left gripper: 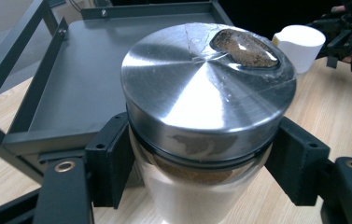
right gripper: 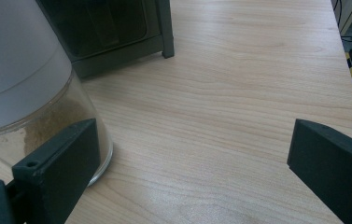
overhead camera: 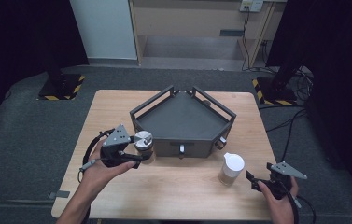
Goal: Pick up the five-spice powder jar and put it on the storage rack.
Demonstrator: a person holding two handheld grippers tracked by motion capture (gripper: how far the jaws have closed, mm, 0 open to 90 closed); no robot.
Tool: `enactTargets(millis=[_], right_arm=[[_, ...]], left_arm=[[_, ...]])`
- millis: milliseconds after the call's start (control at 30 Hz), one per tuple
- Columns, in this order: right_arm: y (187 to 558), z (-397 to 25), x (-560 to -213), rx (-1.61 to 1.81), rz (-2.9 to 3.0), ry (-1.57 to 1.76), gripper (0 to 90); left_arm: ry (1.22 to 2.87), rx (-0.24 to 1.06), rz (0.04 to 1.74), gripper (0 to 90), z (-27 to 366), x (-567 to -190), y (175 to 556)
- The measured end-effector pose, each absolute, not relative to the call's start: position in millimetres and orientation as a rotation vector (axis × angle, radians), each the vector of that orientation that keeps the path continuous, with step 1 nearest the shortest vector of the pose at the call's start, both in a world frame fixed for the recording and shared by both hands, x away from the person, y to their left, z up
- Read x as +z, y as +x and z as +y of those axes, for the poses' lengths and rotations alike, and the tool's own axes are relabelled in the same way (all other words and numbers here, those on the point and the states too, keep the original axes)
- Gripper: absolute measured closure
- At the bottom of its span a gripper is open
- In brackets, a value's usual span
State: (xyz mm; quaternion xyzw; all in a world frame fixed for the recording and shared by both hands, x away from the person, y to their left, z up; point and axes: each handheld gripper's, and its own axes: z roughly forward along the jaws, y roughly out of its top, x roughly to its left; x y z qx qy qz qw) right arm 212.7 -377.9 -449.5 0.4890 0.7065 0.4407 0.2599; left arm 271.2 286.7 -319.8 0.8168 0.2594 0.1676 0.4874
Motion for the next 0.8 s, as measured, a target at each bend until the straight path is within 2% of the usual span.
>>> enactTargets(millis=[800], right_arm=[[211.8, -378.6, -449.3, 1.191, 1.913, 1.329, 3.1]], left_arm=[[1.949, 0.399, 0.639, 29.5, 278.5, -295.4, 298.6]])
